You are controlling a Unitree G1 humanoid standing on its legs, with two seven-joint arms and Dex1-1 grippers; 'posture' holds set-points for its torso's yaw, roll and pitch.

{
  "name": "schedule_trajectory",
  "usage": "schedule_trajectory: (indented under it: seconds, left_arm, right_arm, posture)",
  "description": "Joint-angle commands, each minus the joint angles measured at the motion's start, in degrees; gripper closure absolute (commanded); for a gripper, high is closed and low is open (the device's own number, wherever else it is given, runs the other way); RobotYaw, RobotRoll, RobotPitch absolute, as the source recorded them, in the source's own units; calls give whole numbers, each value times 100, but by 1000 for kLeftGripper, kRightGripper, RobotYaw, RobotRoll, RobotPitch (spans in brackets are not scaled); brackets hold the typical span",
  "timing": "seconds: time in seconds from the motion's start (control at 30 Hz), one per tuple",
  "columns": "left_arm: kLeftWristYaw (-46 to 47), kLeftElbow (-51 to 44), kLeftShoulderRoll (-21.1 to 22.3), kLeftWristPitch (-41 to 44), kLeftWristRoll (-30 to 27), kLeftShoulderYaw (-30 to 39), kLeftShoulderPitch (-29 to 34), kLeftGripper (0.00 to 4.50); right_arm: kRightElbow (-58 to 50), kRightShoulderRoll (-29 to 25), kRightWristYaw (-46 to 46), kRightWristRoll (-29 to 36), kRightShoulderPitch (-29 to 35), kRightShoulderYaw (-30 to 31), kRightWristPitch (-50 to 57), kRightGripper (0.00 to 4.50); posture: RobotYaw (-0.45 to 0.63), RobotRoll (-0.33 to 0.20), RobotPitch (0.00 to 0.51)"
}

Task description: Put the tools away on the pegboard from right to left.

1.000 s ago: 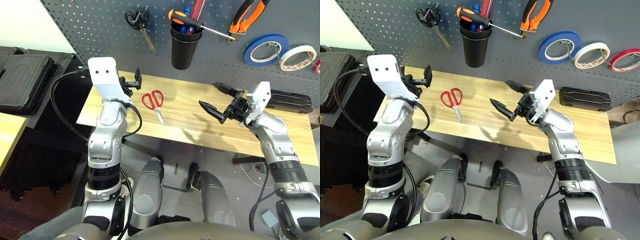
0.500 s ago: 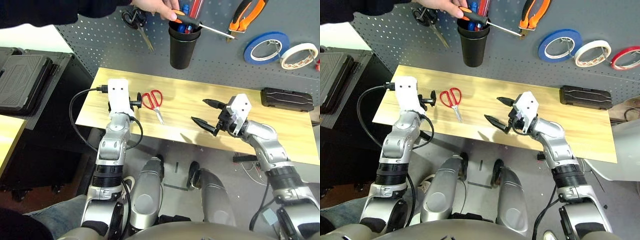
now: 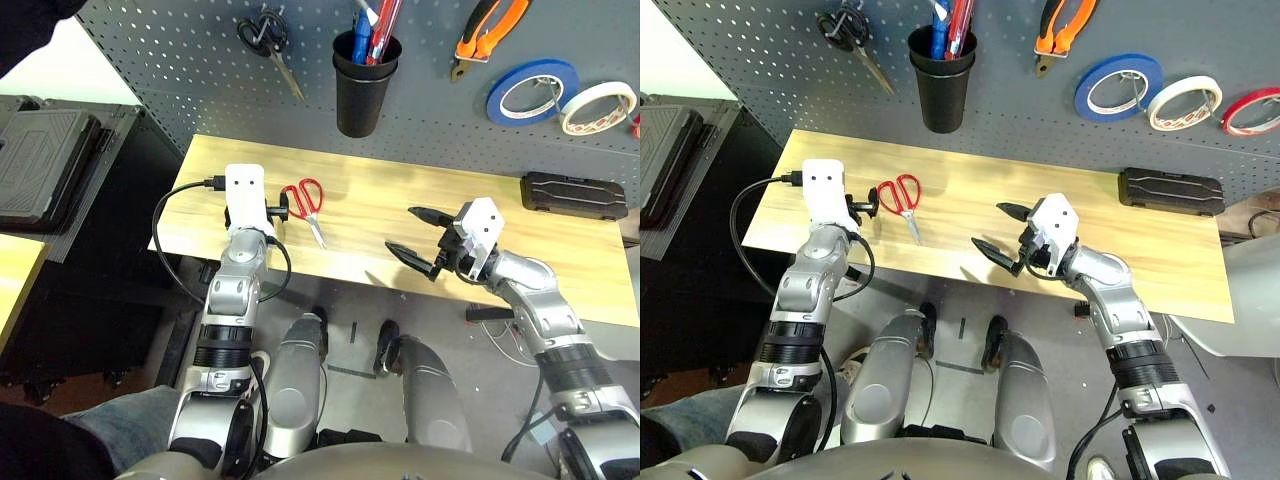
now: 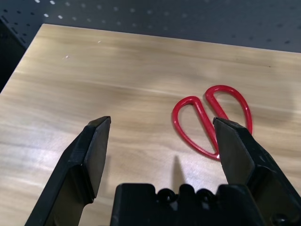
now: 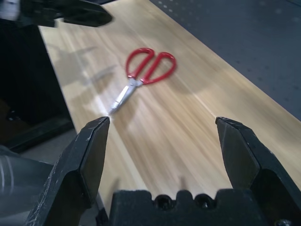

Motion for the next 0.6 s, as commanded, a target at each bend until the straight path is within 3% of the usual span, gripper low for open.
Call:
schedule_trajectory:
  seconds: [0.03, 0.4, 0.6]
  left_arm:
    - [-55, -78, 16, 53, 17, 0, 127, 47]
    - [-9, 429, -16, -77, 65, -22, -85, 47]
    - [123, 1354, -88, -278, 46, 98, -537, 47]
  right_arm:
    - [27, 0, -9, 38, 107, -42, -78, 0]
    - [73, -12, -19, 46, 38, -64, -170, 0]
    - [-137, -52, -14, 29, 139, 3, -91, 0]
  posture:
    - [241, 0, 355]
    - [224, 0, 342]
    - [183, 0, 346]
